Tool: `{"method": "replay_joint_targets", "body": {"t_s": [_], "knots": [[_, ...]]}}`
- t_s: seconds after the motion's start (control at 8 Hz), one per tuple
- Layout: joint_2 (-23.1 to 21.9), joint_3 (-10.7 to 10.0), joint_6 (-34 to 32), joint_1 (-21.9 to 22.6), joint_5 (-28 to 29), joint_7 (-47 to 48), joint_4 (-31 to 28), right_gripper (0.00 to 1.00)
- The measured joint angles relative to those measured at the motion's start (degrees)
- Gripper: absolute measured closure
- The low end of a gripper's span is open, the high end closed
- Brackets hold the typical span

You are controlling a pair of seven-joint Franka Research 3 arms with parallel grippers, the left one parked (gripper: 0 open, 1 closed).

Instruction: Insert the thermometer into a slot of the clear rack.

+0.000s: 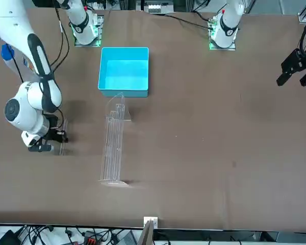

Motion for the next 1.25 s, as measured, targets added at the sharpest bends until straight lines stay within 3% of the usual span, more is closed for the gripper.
{"method": "replay_joint_targets", "body": {"t_s": [0.25,0.5,0.62,0.88,1.25], "knots": [[-4.6,3.0,-6.6,0.1,0.1,5.3,1.6,0.78],[-6.6,7.7,-15.2,0.3,0.2,15.6,6.7,0.78],[-6.7,10.4,-16.4,0.4,0.3,21.2,8.4,0.78],[-6.2,14.8,-14.5,0.9,0.4,30.8,9.1,0.78],[-4.2,15.7,-7.3,4.9,0.3,37.5,9.1,0.78]]}}
